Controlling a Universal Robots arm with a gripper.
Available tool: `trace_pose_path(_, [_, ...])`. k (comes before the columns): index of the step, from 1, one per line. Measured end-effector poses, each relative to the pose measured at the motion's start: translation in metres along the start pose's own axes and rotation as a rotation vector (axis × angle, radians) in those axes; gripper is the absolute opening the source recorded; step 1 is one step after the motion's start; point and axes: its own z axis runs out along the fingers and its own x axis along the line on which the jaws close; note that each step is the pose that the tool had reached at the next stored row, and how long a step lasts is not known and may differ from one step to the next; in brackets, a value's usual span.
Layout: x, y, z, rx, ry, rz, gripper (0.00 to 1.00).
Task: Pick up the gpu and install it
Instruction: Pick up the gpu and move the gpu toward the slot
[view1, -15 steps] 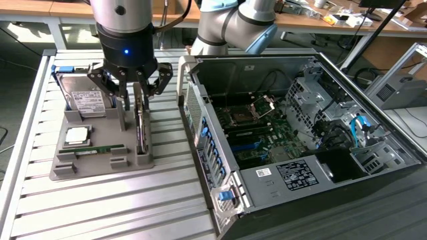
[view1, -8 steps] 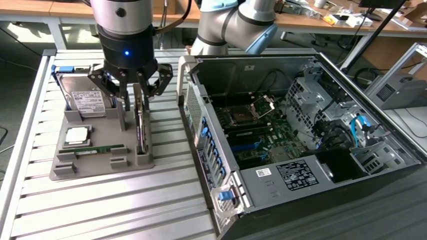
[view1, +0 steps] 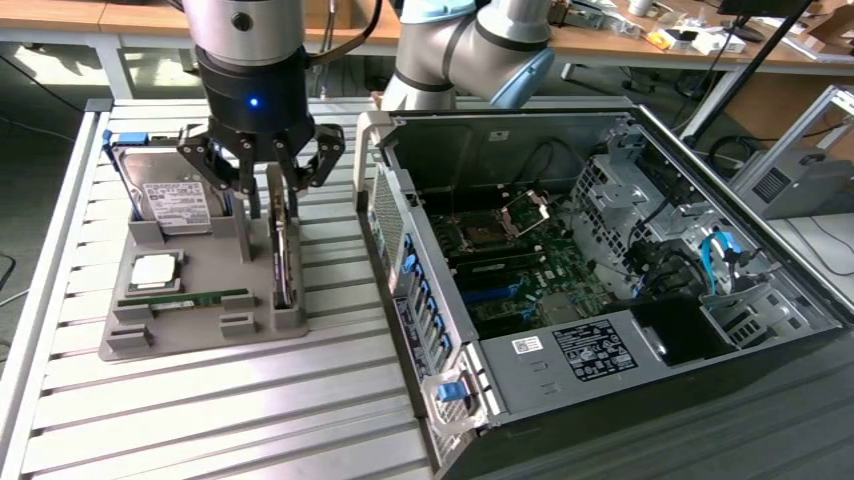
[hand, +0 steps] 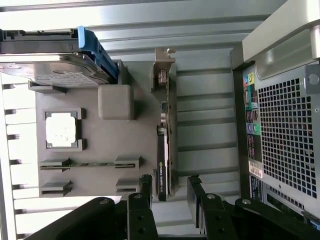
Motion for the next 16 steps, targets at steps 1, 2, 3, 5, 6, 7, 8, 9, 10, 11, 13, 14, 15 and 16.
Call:
trace_pose_path(1, [0.000,0.0007,0.0002,0.0000,0.0000,0.000,0.42])
trace_pose_path(2, [0.000,0.0020,0.0004,0.0000,0.0000,0.000,0.42])
trace_pose_path(3, [0.000,0.0028,0.0006,0.0001,-0.0001,0.000,0.42])
trace_pose_path(5, [0.000,0.0056,0.0011,0.0010,0.0000,0.000,0.42])
trace_pose_path(6, [0.000,0.0070,0.0014,0.0012,-0.0001,0.000,0.42])
trace_pose_path(7, [0.001,0.0082,0.0016,0.0015,-0.0002,0.000,0.42])
trace_pose_path(8, [0.001,0.0097,0.0018,0.0016,-0.0002,0.000,0.42])
trace_pose_path(9, [0.001,0.0110,0.0020,0.0018,-0.0002,0.000,0.42])
trace_pose_path(10, [0.001,0.0134,0.0023,0.0018,-0.0001,0.000,0.42])
trace_pose_path(11, [0.001,0.0163,0.0027,0.0019,-0.0001,0.000,0.42])
trace_pose_path(13, [0.001,0.0180,0.0030,0.0018,-0.0002,0.000,0.42])
trace_pose_path(14, [0.001,0.0183,0.0032,0.0019,-0.0001,0.000,0.42])
trace_pose_path(15, [0.001,0.0183,0.0034,0.0020,0.0000,0.000,0.42])
trace_pose_path(16, [0.001,0.0183,0.0037,0.0020,-0.0001,0.000,0.42])
